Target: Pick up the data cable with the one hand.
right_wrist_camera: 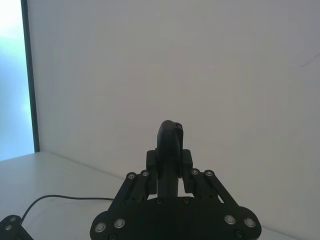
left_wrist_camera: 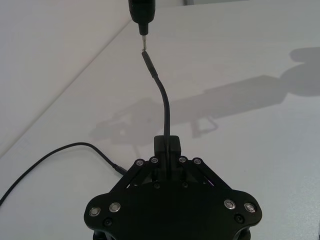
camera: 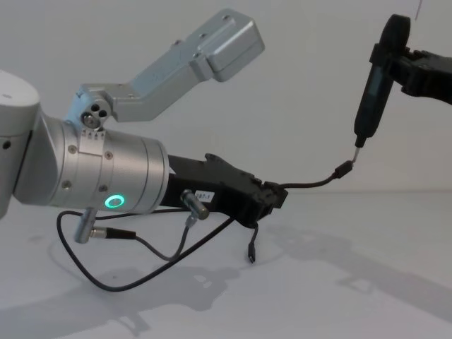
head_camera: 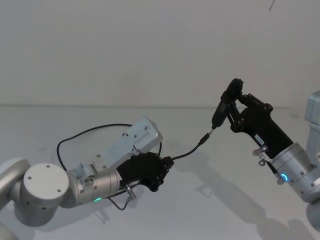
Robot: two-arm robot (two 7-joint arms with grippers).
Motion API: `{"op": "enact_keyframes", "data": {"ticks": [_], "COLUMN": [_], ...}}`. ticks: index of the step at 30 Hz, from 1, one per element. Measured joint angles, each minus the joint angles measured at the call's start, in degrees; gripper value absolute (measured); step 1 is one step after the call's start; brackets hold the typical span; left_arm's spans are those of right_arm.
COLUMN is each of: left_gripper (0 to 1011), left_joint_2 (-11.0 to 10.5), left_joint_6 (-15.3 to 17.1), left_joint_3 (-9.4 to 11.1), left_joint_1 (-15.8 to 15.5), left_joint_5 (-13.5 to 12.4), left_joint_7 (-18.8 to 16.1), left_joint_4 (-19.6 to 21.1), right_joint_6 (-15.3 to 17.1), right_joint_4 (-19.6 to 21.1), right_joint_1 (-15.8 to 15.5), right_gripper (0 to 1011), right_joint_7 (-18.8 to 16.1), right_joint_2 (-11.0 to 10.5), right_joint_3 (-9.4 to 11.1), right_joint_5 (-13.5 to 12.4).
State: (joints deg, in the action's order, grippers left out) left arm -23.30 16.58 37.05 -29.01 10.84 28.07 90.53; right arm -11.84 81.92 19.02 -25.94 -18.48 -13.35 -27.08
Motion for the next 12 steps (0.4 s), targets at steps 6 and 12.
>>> {"op": "enact_keyframes", "data": {"ticks": [6, 12], "left_gripper": [39, 39], "left_joint_2": [-0.01, 0.00], "left_joint_6": [0.00, 0.00], "left_joint_3": [0.00, 0.00], "left_joint_1": [0.00, 0.00], "left_joint_5": [0.00, 0.00], "left_joint_7": [0.00, 0.00], "left_joint_4": [0.00, 0.00], "right_joint_6": [0.00, 0.04], "right_joint_4": [0.00, 0.00], "right_joint_1": [0.03, 0.05], "right_gripper": [279, 279], "right_joint_7": [0.00, 0.00], "right_joint_2": [-0.04, -0.07], "right_joint_3": [-0.06, -0.10], "right_joint_5": [0.21, 0.33]}}
